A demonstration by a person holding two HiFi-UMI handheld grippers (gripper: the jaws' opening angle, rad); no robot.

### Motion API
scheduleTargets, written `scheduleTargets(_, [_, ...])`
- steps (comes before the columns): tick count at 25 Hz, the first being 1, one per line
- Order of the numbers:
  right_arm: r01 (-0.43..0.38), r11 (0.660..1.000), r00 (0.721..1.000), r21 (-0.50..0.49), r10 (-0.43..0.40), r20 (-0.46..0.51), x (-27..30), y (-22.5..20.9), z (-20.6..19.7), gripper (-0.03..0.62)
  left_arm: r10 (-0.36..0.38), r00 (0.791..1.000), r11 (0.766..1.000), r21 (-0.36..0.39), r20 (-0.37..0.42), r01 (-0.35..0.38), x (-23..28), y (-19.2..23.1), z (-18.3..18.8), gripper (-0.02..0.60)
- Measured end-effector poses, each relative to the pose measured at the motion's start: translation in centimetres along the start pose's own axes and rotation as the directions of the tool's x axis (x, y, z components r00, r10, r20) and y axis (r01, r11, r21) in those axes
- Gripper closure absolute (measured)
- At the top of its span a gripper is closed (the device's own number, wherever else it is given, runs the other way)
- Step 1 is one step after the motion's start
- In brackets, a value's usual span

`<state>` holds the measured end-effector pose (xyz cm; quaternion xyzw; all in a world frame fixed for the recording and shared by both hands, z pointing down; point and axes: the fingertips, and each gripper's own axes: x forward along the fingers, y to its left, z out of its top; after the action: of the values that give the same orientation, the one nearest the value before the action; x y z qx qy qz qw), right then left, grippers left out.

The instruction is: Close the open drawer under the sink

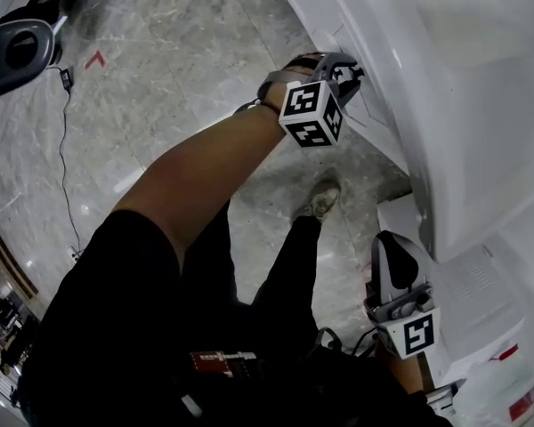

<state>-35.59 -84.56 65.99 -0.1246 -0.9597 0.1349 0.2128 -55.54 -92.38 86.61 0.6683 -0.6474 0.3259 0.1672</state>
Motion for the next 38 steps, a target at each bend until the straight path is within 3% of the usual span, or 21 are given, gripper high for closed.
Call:
scheduleTargets(15, [-0.061,0.998,0.998,0.001,0.061,-0.006,2.7,1.0,-0.5,0.591,-0.011,1.000,1.000,-0.019,0.015,0.012,0.7,0.2,0.4,0.436])
scheduleTargets(30, [-0.066,0.998,0.998,0.011,0.067,-0.020,2.7,1.3,-0.9,0.591,-0.013,1.000,1.000,-0.028,0.008,0.013,1.0,0.3,0.6,0.437])
scheduleTargets(38, [-0.053,0.999,0.998,0.003,0.053,-0.031,2.8,1.5,-0.3,0.591,-0.014,1.000,0.996,-0.086,0.020,0.015,0.6,0.5,0.4,0.436])
